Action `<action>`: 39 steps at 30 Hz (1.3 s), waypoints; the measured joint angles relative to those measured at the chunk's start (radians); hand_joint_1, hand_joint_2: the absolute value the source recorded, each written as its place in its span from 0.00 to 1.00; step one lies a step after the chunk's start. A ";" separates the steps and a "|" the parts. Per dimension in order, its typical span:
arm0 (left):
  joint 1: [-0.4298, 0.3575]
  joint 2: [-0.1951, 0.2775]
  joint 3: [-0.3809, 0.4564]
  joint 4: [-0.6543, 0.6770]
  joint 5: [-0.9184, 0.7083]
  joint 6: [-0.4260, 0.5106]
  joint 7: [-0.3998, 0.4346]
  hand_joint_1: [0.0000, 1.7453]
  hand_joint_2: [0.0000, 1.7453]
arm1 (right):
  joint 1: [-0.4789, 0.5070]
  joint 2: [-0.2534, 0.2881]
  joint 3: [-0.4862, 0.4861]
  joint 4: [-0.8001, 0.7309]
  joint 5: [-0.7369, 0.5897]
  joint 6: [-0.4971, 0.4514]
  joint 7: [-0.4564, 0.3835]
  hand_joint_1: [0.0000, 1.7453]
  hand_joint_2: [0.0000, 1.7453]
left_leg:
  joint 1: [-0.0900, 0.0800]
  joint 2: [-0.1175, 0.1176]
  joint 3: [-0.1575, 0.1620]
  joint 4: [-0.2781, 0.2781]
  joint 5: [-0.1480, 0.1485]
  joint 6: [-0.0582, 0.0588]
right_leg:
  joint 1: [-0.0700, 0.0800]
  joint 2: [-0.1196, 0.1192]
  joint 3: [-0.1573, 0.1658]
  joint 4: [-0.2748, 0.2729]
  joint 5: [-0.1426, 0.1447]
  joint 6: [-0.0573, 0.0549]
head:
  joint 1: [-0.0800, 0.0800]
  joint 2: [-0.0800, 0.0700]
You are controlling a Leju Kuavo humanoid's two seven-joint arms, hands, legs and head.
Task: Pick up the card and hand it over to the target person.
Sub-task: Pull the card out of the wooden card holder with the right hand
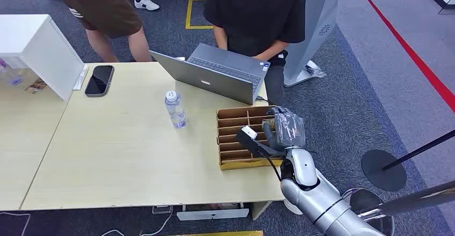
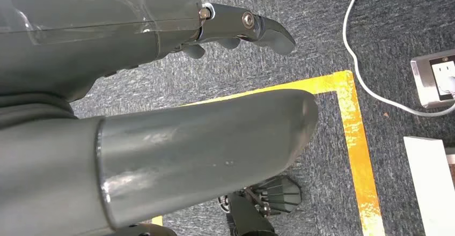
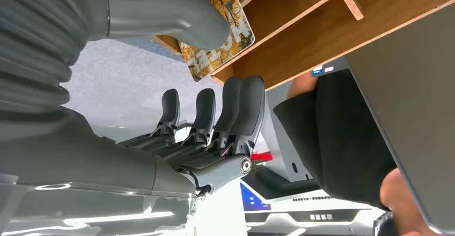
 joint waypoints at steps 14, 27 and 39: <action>-0.002 0.001 0.001 -0.001 0.000 -0.001 0.002 0.00 0.00 | -0.007 0.007 0.011 0.016 0.002 0.013 -0.001 0.56 1.00 | 0.000 0.000 -0.001 0.001 -0.001 0.000 | 0.000 0.000 -0.001 0.002 -0.001 0.000 | 0.000 0.000; -0.006 0.002 0.003 0.000 0.000 0.000 0.001 0.00 0.00 | -0.010 0.001 0.018 0.003 0.014 0.021 0.013 0.59 1.00 | 0.000 0.000 -0.001 0.001 -0.001 0.000 | 0.000 0.000 -0.001 0.002 -0.001 0.000 | 0.000 0.000; -0.005 0.001 0.001 0.000 -0.002 -0.003 0.003 0.00 0.00 | -0.011 0.000 0.020 -0.005 0.028 0.025 0.021 0.78 1.00 | 0.000 -0.001 -0.001 0.002 -0.001 0.000 | 0.000 0.000 -0.001 0.002 -0.001 0.000 | 0.000 0.000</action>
